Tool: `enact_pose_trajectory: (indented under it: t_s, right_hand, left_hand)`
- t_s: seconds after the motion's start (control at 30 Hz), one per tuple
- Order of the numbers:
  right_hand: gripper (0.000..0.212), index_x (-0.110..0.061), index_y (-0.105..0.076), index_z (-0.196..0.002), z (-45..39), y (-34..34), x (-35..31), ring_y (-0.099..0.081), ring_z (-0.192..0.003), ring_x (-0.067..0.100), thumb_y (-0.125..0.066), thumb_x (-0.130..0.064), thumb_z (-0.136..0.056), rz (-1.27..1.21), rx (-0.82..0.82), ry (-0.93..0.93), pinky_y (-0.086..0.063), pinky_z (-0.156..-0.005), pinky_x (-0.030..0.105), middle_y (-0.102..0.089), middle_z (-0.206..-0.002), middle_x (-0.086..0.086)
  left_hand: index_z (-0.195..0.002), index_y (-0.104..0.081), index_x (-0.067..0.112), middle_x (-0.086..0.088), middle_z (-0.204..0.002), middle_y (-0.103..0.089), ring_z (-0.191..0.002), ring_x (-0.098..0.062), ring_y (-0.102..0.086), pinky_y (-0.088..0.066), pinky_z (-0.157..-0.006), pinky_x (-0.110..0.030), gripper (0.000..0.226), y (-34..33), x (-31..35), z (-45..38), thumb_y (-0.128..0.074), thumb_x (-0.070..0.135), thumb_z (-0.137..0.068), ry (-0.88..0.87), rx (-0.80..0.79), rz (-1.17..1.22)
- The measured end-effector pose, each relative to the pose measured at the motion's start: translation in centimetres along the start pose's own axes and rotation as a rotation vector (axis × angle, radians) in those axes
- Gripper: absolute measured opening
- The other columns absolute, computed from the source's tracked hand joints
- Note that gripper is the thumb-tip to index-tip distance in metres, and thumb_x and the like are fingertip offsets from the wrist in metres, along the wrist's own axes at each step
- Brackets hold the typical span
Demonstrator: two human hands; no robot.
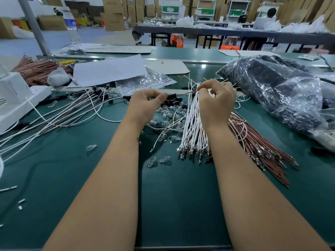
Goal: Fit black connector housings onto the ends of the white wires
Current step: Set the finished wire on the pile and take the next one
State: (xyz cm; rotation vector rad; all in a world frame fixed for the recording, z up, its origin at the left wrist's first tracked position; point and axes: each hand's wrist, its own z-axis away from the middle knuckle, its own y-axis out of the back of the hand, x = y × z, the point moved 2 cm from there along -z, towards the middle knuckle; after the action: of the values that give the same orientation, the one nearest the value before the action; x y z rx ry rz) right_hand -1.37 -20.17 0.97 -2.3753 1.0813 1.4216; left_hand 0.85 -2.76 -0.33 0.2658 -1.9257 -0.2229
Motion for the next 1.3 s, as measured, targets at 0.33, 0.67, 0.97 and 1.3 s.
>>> enact_pose_trajectory:
  t_s: [0.33,0.67,0.97,1.3]
  right_hand:
    - [0.023,-0.025,-0.067,-0.069,0.31,-0.19,-0.42,-0.049,-0.100,0.025,-0.056,-0.009,-0.081,-0.099,-0.053,-0.049,-0.042,-0.091,0.037,-0.049,-0.086,-0.003]
    - [0.014,-0.016,-0.071,-0.084,0.19,-0.36,-0.07,-0.044,-0.098,0.020,-0.058,-0.011,-0.087,0.133,-0.059,0.127,-0.027,-0.078,0.018,-0.051,-0.088,0.004]
    - [0.017,-0.014,-0.069,-0.081,0.59,-0.22,-0.69,-0.050,-0.092,0.021,-0.055,-0.005,-0.086,0.092,-0.070,0.211,-0.030,-0.073,0.019,-0.056,-0.081,0.000]
    - [0.015,-0.014,-0.072,-0.086,0.88,-0.86,-0.67,-0.051,-0.094,0.017,-0.058,-0.009,-0.087,0.192,-0.184,0.286,-0.035,-0.079,0.024,-0.062,-0.086,-0.003]
  left_hand:
    - [-0.079,-0.067,0.023,0.022,-0.043,-0.050,-0.037,0.003,-0.039,-0.034,-0.044,-0.006,0.016,-0.13,0.04,0.13,-0.064,0.032,-0.091,0.004,-0.025,0.020]
    - [-0.081,-0.070,0.023,0.015,-0.060,-0.063,-0.043,0.006,-0.046,-0.036,-0.048,-0.004,0.007,-0.29,0.12,0.11,-0.068,0.026,-0.088,-0.049,-0.071,0.112]
    - [-0.079,-0.069,0.022,0.017,-0.056,-0.062,-0.045,0.005,-0.047,-0.040,-0.052,-0.006,0.015,-0.28,0.09,0.03,-0.063,0.027,-0.092,-0.026,-0.051,0.085]
    - [-0.084,-0.069,0.022,0.008,-0.071,-0.065,-0.061,0.001,-0.055,-0.046,-0.062,-0.010,0.008,-0.41,0.35,0.06,-0.066,0.021,-0.091,-0.011,-0.072,0.047]
